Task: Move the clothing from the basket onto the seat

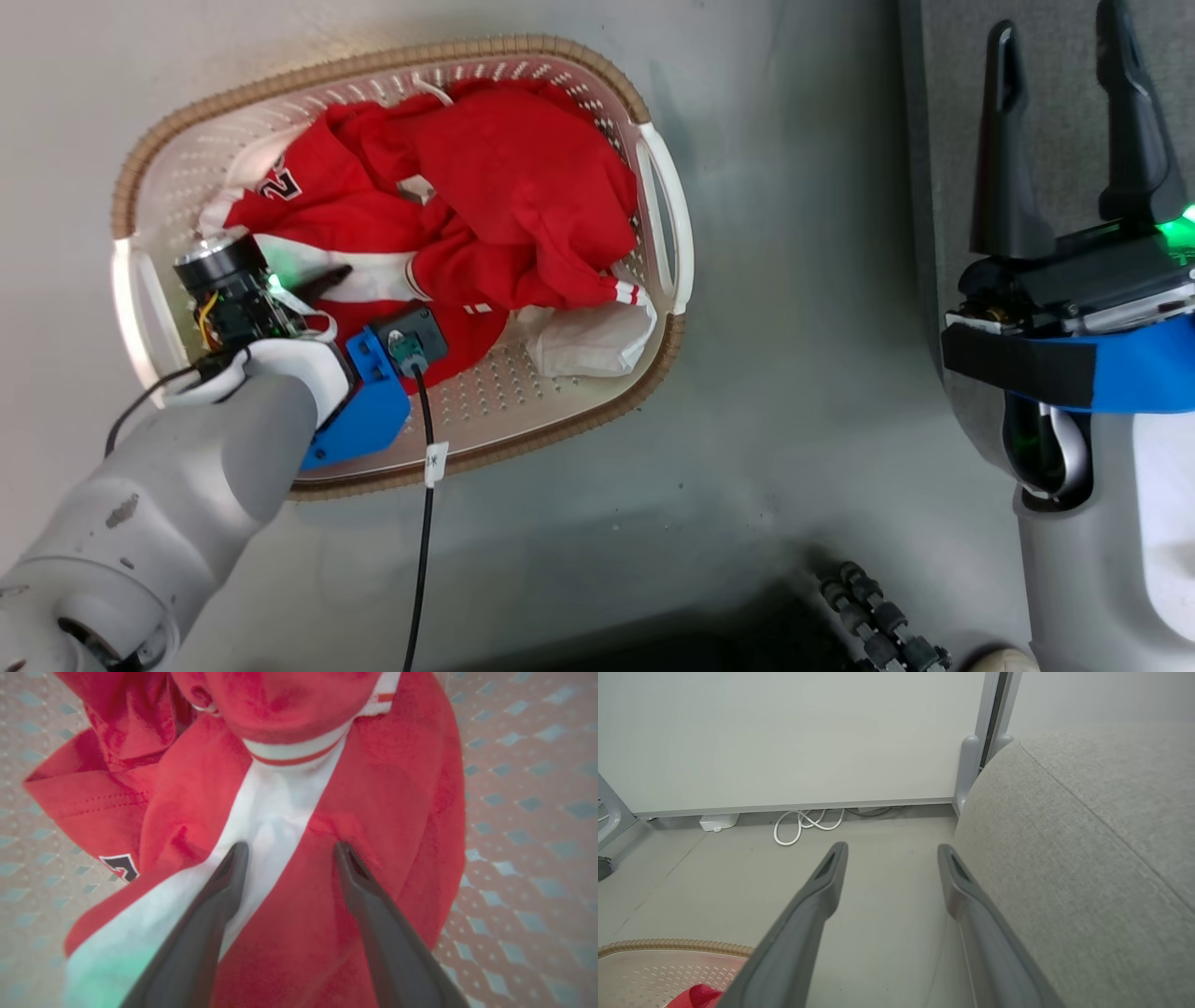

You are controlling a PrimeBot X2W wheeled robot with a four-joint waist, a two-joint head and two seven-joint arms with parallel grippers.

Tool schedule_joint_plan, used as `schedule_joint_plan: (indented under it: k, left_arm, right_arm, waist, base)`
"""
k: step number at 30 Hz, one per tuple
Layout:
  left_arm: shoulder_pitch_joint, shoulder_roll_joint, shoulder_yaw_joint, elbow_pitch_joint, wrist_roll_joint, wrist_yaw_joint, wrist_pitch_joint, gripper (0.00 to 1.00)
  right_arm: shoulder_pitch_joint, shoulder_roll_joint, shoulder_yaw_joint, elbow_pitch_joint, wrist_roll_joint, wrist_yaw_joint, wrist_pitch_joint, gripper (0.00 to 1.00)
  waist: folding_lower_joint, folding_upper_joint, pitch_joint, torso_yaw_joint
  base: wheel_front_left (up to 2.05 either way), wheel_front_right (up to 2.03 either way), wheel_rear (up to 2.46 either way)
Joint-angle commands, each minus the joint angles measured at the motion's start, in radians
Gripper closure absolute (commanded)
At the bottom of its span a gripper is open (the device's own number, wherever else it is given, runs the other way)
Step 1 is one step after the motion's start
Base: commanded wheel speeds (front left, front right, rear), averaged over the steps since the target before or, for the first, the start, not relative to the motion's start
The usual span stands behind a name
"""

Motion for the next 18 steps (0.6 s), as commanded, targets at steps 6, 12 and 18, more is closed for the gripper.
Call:
schedule_joint_plan:
  k: [6,12,18]
  left_arm:
    - [-0.057,-0.006,-0.003,0.033,0.014,0.000,0.018,0.00]
    - [-0.078,-0.011,-0.003,0.057,0.020,0.000,0.052,0.00]
    - [-0.080,-0.016,-0.003,0.073,0.012,0.000,0.090,0.87]
  right_arm:
    - [-0.026,-0.003,-0.008,-0.043,-0.002,0.000,-0.001,0.00]
    - [-0.029,-0.003,-0.008,-0.073,0.004,0.000,-0.001,0.00]
    - [-0.025,-0.003,-0.012,-0.092,0.007,0.000,-0.001,0.00]
  waist:
    - [-0.0001,0.0000,0.060,-0.012]
    - [-0.0001,0.0000,0.084,-0.018]
    - [-0.0001,0.0000,0.094,-0.025]
  base:
    - [0.00,0.00,0.00]
    - [0.00,0.00,0.00]
    - [0.00,0.00,0.00]
